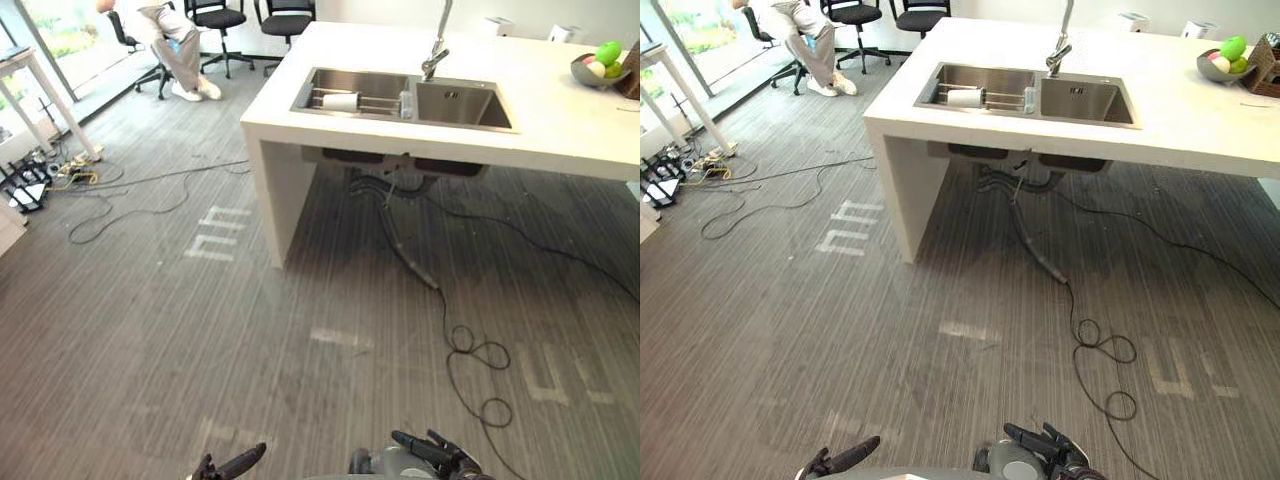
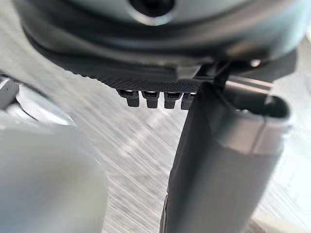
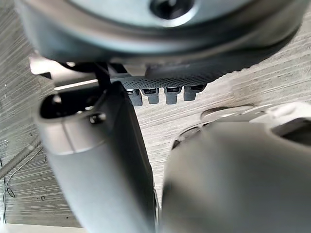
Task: Walk over to the sink, pick up the cup, carry it to the dishwasher, place the cup inside the dishwasher, then close the dishwasher door
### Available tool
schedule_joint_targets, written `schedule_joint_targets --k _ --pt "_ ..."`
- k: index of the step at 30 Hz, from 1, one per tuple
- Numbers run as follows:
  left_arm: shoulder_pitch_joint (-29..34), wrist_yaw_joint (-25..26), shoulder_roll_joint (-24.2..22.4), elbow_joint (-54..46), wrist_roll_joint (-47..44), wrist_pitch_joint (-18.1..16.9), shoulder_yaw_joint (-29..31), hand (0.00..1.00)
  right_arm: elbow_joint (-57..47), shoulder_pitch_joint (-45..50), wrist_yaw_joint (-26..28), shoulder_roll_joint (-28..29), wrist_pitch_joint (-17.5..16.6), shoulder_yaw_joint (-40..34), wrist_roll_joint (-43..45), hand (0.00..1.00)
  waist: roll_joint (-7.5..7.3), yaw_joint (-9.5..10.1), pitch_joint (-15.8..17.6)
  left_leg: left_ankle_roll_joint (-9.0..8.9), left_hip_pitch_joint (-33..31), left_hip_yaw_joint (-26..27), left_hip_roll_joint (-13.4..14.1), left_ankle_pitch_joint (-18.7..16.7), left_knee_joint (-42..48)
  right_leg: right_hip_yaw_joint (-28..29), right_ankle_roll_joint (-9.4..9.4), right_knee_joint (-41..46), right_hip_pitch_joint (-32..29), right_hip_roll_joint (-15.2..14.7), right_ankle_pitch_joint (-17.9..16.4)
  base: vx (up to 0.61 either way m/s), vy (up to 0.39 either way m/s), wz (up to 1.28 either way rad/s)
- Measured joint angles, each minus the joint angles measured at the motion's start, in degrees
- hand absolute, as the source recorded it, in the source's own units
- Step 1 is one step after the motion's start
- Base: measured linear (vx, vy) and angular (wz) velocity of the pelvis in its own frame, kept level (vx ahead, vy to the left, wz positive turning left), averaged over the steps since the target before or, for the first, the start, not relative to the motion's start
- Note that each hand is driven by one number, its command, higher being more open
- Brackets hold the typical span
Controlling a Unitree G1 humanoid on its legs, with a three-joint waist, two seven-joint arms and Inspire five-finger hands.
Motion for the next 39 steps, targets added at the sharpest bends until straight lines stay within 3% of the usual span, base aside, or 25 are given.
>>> schedule_joint_targets --k 2,4,5,6,7,8,9,11,15,17,18,19,20,21,22,23,25,27,29,30,32,34,36,37,39 --pt "-0.1 0.3 0.6 -1.0 2.1 -1.8 -0.1 1.00 1.3 -0.5 -0.2 0.0 0.2 1.3 0.0 1.00 -1.21 1.37 1.5 1.98 -6.6 2.6 -0.8 -3.4 5.3 1.1 0.59 -3.6 7.1 -0.2 0.2 0.49 -0.044 -0.32" --pt "0.4 1.4 0.6 -3.0 4.6 -4.5 -1.4 1.00 1.2 -1.5 -0.3 -0.1 0.2 1.8 0.1 1.00 -1.35 2.67 1.9 3.33 -13.6 6.2 -1.6 -5.6 -1.1 3.0 1.15 -6.4 10.6 -1.1 0.1 0.47 0.055 -0.67" --pt "0.5 3.5 0.8 -5.4 7.1 -7.2 -3.4 1.00 0.5 -2.4 -0.2 0.1 0.1 2.3 0.1 1.00 -1.56 3.52 2.8 3.75 -15.8 10.2 -2.3 -5.8 -11.7 4.4 2.51 -7.2 12.4 -2.5 -0.3 0.47 0.152 -0.65" --pt "0.7 5.2 1.4 -7.7 9.8 -8.5 -5.7 1.00 0.1 -2.9 -0.2 0.1 0.0 2.3 0.1 1.00 -1.68 3.55 3.4 3.89 -15.7 12.3 -3.4 -4.4 -23.4 4.9 3.97 -7.1 13.8 -3.5 -1.2 0.58 0.222 -0.59" --pt "2.0 8.1 1.8 -12.6 13.4 -10.3 -9.6 1.00 -0.4 -2.7 0.0 0.1 0.0 2.5 0.0 1.00 -0.97 3.52 3.2 3.88 -14.4 13.4 -5.1 2.0 -40.9 6.1 5.68 -6.6 14.8 -4.3 -3.6 0.48 0.220 -0.49" --pt "3.5 10.3 1.5 -17.3 16.0 -12.3 -12.4 1.00 -0.5 -2.6 0.1 -0.2 -0.1 3.3 0.0 1.00 1.21 3.99 2.9 4.14 -13.4 12.3 -4.9 10.3 -49.8 8.3 6.14 -6.0 15.5 -3.2 -6.0 0.47 0.280 -0.55" --pt "3.1 13.7 2.1 -21.1 19.5 -13.8 -15.4 1.00 -0.1 -3.8 -0.2 0.6 0.2 4.0 0.1 1.00 0.85 4.46 3.6 8.54 -12.7 12.1 -6.4 14.4 -49.6 11.0 5.70 -5.6 16.3 -4.1 -7.8 0.35 0.252 -0.37" --pt "0.0 17.5 2.2 -27.5 24.4 -14.5 -18.3 1.00 -0.4 -4.7 0.1 0.9 0.2 5.0 0.0 1.00 -0.80 4.01 3.7 9.35 -14.0 12.1 -9.5 12.8 -49.4 14.1 4.74 -3.4 13.9 -4.9 -8.1 0.35 0.267 0.21" --pt "-2.0 19.7 2.0 -46.2 32.3 -15.9 -19.7 1.00 -0.1 -4.8 -0.4 1.3 -1.3 5.4 0.0 1.00 -0.99 2.71 3.7 11.54 -13.2 12.6 -14.3 9.9 -49.1 14.3 5.20 6.8 10.7 -8.9 -7.6 0.30 0.198 0.32" --pt "-3.1 19.9 3.9 -52.8 33.8 -17.6 -20.6 1.00 -0.8 -3.0 -0.7 1.5 -2.7 3.2 0.8 1.00 -1.38 2.78 2.9 12.71 -10.1 12.2 -16.7 9.1 -51.0 13.6 8.34 16.1 8.3 -11.0 -5.2 0.31 0.132 0.27" --pt "-4.2 19.9 5.6 -56.3 34.7 -19.0 -21.6 1.00 -0.8 -2.3 -1.1 1.5 -3.3 2.1 2.1 1.00 -1.75 2.80 2.8 12.91 -6.9 11.6 -18.0 8.9 -53.3 13.5 11.06 24.4 5.6 -12.3 -0.7 0.34 0.119 0.31" --pt "-4.9 19.8 7.2 -59.3 34.8 -20.6 -23.1 1.00 -0.7 -1.5 -1.4 1.5 -3.7 1.2 2.2 1.00 -2.47 3.03 2.5 12.92 -2.7 11.4 -19.1 8.9 -57.1 13.4 14.05 32.6 2.3 -13.8 7.7 0.35 0.111 0.25" --pt "-4.9 19.8 7.9 -60.8 34.8 -21.2 -23.7 1.00 -0.8 -1.0 -1.6 1.5 -4.2 1.1 2.2 1.00 -2.14 3.06 2.2 12.92 0.1 11.4 -19.3 8.9 -59.4 12.8 13.77 35.8 1.3 -14.6 12.9 0.42 0.124 0.03" --pt "-5.2 20.1 9.0 -63.3 35.0 -22.6 -25.0 1.00 -1.2 -0.5 -1.7 1.0 -5.3 1.1 2.2 1.00 -2.28 3.01 2.2 12.87 4.9 11.5 -19.6 8.9 -62.7 10.1 11.27 44.6 -1.5 -17.4 14.0 0.28 0.081 -0.11" --pt "-5.5 20.6 9.5 -63.8 35.2 -23.2 -25.5 1.00 -1.7 -0.3 -1.8 0.7 -5.5 1.1 2.2 1.00 -2.44 3.01 2.1 12.97 6.7 11.7 -19.6 8.8 -63.6 8.4 8.85 48.4 -3.4 -18.8 12.3 0.35 0.094 -0.25" --pt "-6.3 21.2 10.4 -64.5 35.4 -23.5 -26.8 1.00 -2.1 -0.2 -1.8 0.5 -5.6 1.1 2.2 1.00 -2.42 2.71 1.8 12.65 9.3 12.0 -19.2 8.1 -64.8 5.7 4.88 52.0 -6.9 -20.3 8.4 0.19 0.031 -0.21" --pt "-7.7 20.0 11.4 -64.6 35.3 -23.0 -28.3 1.00 -3.2 -0.5 -1.8 0.6 -6.0 1.2 2.2 1.00 -2.17 1.68 1.6 12.08 11.6 12.2 -17.8 7.2 -65.5 3.0 5.52 48.2 -11.3 -19.3 3.3 0.28 -0.019 -0.18" --pt "-8.9 16.0 12.7 -64.6 35.0 -20.4 -30.2 1.00 -3.3 -0.7 -2.1 1.3 -6.0 1.3 2.2 1.00 -2.10 1.50 1.3 10.41 13.4 13.6 -15.4 5.6 -65.0 0.1 5.86 30.0 -13.7 -15.6 0.2 0.30 -0.099 -0.33" --pt "-9.4 13.2 14.0 -64.7 35.0 -19.1 -31.0 1.00 -2.8 -0.6 -2.2 2.1 -5.3 1.3 2.4 1.00 -2.09 1.31 1.2 9.15 13.7 14.5 -13.7 3.5 -63.4 -0.2 5.87 13.7 -13.7 -12.7 0.8 0.28 -0.169 -0.35" --pt "-9.4 11.7 14.9 -65.0 34.8 -18.0 -31.2 1.00 -2.8 -0.7 -2.1 2.2 -4.0 1.2 3.5 1.00 -2.51 1.18 1.0 8.16 13.7 15.0 -12.9 1.7 -61.7 1.0 6.27 4.6 -13.5 -10.9 3.6 0.28 -0.194 -0.30" --pt "-9.5 9.7 15.6 -65.3 34.4 -16.2 -31.9 1.00 -2.8 -0.2 -1.6 2.1 -1.5 1.2 3.5 1.00 -3.21 0.55 0.6 6.78 13.7 14.7 -12.1 -1.9 -58.4 4.3 5.62 -2.8 -12.2 -9.9 8.7 0.31 -0.238 -0.06" --pt "-9.2 9.3 15.3 -65.5 34.5 -15.2 -33.7 1.00 -2.8 1.3 -0.9 1.5 0.2 1.4 3.1 1.00 -3.56 0.54 -0.2 4.69 14.7 14.3 -11.1 -6.1 -55.2 4.5 3.50 -1.4 -11.3 -9.7 14.9 0.41 -0.352 0.05" --pt "-8.9 8.6 13.7 -66.5 34.6 -14.0 -36.0 1.00 -2.9 2.3 -0.1 0.0 1.3 1.3 3.1 1.00 -0.61 0.26 -2.2 2.34 15.3 14.2 -7.0 -8.2 -54.7 3.4 3.04 0.8 -11.6 -6.1 11.1 0.46 -0.332 -0.01" --pt "-9.5 8.5 13.6 -67.5 35.2 -13.3 -37.0 1.00 -3.1 2.2 0.3 -0.2 2.0 1.5 3.0 1.00 0.07 -0.15 -2.7 1.53 16.0 14.2 -5.4 -8.2 -55.4 2.8 2.51 2.8 -12.1 -4.8 8.5 0.39 -0.234 -0.02" --pt "-10.0 8.0 13.2 -67.9 36.3 -12.0 -38.2 1.00 -3.2 2.1 0.4 -0.1 2.9 1.5 3.0 1.00 -0.26 -0.55 -3.3 1.12 16.0 13.4 -3.9 -8.1 -52.7 2.2 1.41 4.5 -11.6 -3.6 5.2 0.41 -0.247 0.04"
